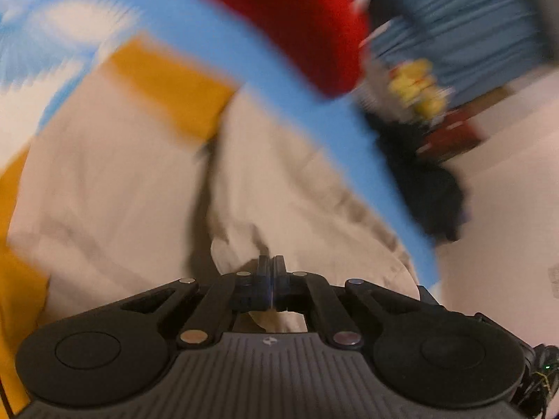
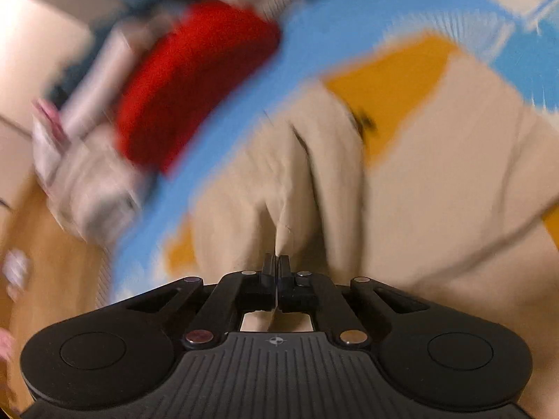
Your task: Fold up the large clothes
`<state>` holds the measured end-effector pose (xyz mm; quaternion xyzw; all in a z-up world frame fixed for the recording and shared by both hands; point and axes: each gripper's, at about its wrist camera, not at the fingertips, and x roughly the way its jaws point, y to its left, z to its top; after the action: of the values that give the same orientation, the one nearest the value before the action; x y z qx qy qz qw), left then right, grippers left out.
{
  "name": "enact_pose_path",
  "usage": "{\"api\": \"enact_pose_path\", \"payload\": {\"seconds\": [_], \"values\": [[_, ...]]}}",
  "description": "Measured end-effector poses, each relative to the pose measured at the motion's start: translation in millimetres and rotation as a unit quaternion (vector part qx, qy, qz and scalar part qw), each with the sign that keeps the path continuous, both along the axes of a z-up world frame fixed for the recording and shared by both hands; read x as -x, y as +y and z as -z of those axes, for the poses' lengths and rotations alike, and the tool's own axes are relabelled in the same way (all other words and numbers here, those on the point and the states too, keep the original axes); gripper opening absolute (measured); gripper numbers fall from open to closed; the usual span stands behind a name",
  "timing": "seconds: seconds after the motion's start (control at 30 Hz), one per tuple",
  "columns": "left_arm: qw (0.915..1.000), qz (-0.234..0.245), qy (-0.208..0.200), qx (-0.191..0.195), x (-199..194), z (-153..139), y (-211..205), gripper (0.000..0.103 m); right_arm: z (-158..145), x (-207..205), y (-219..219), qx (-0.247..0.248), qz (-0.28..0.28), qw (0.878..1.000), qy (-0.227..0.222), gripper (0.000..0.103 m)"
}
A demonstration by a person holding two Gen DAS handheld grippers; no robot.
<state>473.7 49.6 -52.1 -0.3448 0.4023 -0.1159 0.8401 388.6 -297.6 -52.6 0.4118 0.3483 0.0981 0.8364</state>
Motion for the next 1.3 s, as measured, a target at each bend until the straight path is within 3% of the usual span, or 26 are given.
{"api": "enact_pose_path", "payload": {"seconds": [0.07,0.13,0.2,0.27,0.33,0.4,0.43,0.53,0.6,0.67,0.73,0.8,0.87,0.93,1.0,1.07,1.2,1.3], "values": [[0.9991,-0.009,-0.041,-0.005,3,-12,3,0.000,-19,9,-7,-0.022,0.014,0.997,-0.066,0.000],[0.9994,-0.012,-0.017,-0.028,-1,-3,2,0.000,-25,13,-7,-0.023,0.017,0.996,-0.084,0.000],[0.9972,-0.007,0.047,-0.058,-7,20,-2,0.001,-9,8,-1,-0.010,0.010,1.000,-0.022,0.000],[0.9868,0.003,0.121,-0.107,-10,46,-11,0.003,20,4,4,0.013,0.010,0.997,0.074,0.000],[0.9809,0.006,0.141,-0.134,-10,55,-16,0.012,46,4,9,0.016,0.011,0.989,0.146,0.001],[0.9817,0.003,0.132,-0.137,-12,49,-18,0.018,51,4,13,0.024,0.003,0.987,0.158,0.005],[0.9834,0.001,0.121,-0.135,-12,43,-19,0.023,48,4,15,0.033,0.001,0.987,0.155,0.006],[0.9877,-0.016,0.056,-0.145,-8,14,-18,0.026,39,5,14,0.054,0.001,0.988,0.145,0.007],[0.9884,0.000,0.013,-0.151,-7,1,-27,0.026,36,7,13,0.056,0.009,0.988,0.145,0.007],[0.9911,0.029,-0.008,-0.130,-6,-2,-35,0.030,31,8,12,0.067,0.025,0.988,0.135,0.007],[0.9941,0.062,0.008,-0.089,-6,8,-41,0.033,12,11,17,0.118,0.036,0.987,0.099,0.011],[0.9930,0.062,0.033,-0.095,-6,18,-46,0.033,-4,17,22,0.164,0.041,0.985,0.045,0.016],[0.9913,0.060,0.042,-0.109,-6,25,-48,0.033,-16,24,26,0.165,0.032,0.986,-0.006,0.017],[0.9914,0.054,0.044,-0.111,-5,28,-45,0.033,-18,26,29,0.126,0.005,0.991,-0.038,0.017],[0.9923,0.050,0.038,-0.107,-6,26,-42,0.033,-10,24,33,0.081,-0.041,0.995,-0.038,0.019],[0.9922,0.048,0.028,-0.112,0,21,-41,0.033,1,22,38,0.065,-0.073,0.995,-0.011,0.020],[0.9925,0.047,0.024,-0.110,0,14,-35,0.033,14,23,42,0.119,-0.067,0.990,0.034,0.020],[0.9927,0.047,0.022,-0.109,0,14,-33,0.033,5,27,42,0.136,-0.055,0.989,0.021,0.024]]}}
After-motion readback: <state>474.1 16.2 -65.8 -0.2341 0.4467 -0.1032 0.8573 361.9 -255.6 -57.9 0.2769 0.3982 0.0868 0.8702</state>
